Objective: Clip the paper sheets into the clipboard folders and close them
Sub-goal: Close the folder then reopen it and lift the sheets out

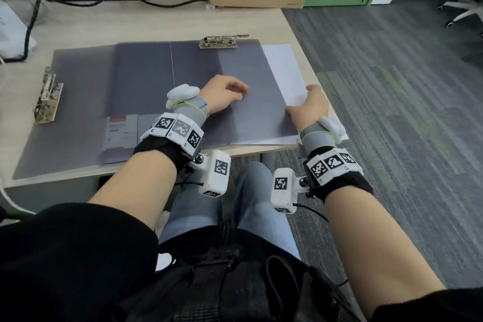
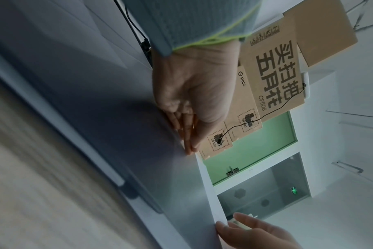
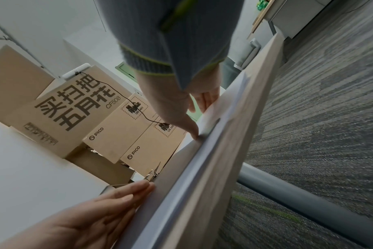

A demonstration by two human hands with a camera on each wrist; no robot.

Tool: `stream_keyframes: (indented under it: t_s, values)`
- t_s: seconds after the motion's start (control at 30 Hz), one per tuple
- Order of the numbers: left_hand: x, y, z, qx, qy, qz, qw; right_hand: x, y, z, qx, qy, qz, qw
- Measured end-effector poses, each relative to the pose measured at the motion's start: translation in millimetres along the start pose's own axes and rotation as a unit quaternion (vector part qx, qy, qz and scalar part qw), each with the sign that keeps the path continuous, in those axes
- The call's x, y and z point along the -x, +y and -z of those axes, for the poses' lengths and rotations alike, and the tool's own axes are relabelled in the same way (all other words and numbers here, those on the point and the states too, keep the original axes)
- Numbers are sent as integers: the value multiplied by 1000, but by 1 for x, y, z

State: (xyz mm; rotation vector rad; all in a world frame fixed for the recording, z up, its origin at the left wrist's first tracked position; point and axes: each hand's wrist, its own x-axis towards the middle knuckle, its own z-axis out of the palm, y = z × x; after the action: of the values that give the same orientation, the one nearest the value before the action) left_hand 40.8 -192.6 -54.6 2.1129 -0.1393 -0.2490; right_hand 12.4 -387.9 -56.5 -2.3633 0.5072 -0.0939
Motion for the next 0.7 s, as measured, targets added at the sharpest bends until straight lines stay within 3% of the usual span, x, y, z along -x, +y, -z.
stream_keyframes:
  t_s: [0.5, 0.7]
  values:
    - [-5, -7, -1, 45, 6, 6, 999, -5, -1, 8, 6, 34, 7, 999]
    - [-6, -7, 4, 51, 13, 13, 999, -8, -11, 16, -40, -35, -49, 997]
